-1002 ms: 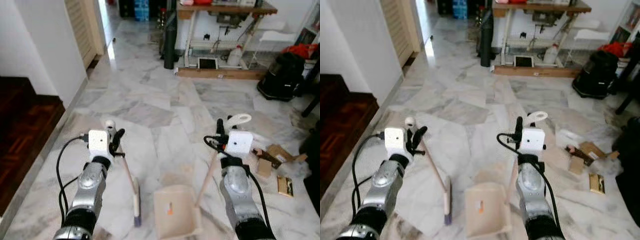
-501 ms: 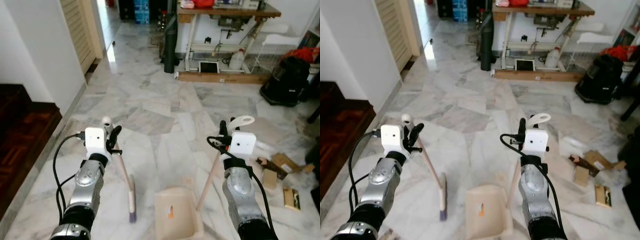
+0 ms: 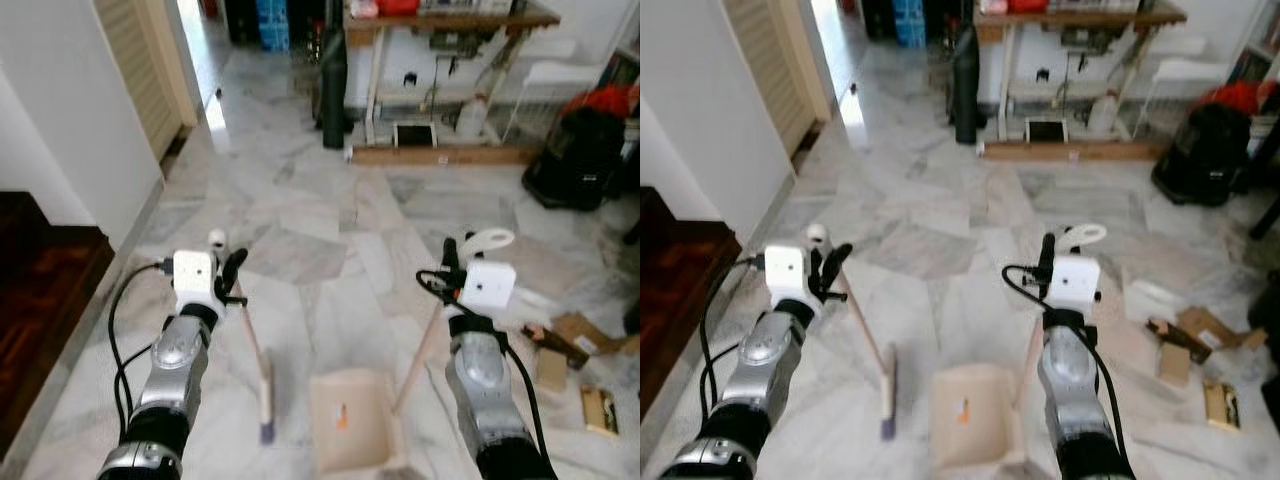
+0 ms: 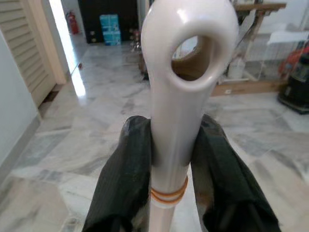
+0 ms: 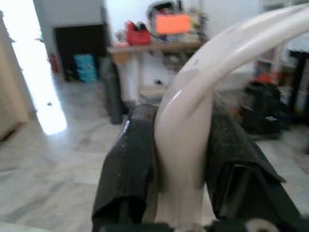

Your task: Sweep floor

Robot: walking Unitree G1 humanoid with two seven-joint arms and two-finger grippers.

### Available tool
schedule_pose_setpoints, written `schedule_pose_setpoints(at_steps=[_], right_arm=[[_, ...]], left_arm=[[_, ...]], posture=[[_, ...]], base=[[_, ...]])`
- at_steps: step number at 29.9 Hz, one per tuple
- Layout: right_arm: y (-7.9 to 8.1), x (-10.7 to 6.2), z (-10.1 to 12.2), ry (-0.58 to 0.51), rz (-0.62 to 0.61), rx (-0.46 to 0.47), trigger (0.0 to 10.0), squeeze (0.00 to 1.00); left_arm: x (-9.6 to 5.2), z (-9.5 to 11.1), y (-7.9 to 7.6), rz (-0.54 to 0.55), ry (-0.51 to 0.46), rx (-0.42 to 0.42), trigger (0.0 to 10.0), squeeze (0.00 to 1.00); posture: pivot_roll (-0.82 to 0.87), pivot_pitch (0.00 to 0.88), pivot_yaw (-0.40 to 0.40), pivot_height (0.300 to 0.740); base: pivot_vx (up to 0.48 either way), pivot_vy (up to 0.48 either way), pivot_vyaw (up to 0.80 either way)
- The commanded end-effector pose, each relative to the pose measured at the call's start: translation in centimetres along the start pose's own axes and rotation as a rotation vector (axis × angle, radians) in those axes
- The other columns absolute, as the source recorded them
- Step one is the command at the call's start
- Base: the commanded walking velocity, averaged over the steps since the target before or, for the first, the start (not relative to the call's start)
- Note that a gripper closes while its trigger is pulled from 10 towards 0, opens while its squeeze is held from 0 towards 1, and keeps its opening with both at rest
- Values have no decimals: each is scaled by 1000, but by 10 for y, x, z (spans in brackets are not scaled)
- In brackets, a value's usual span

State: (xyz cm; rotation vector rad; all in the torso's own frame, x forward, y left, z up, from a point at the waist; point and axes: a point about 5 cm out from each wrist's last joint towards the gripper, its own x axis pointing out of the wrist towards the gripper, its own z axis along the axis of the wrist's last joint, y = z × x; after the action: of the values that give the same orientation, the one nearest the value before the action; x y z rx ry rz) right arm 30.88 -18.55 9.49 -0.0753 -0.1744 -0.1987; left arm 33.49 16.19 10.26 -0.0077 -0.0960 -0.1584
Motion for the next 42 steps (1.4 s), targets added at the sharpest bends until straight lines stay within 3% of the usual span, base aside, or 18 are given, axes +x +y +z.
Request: schedule_pose_setpoints(at_steps=[1,42], right_arm=[[9,8,14,-60,24,4,10000,0],[17,9,14,-53,27,27,10000,0]], left_arm=[[2,8,7,10,-29,6,10000,0],[7,13,8,-2,-36,30,10000,0]], posture=[[-165,0,43,740],[-117,0,66,740]], base=[[356,0,0],[337,0,0]])
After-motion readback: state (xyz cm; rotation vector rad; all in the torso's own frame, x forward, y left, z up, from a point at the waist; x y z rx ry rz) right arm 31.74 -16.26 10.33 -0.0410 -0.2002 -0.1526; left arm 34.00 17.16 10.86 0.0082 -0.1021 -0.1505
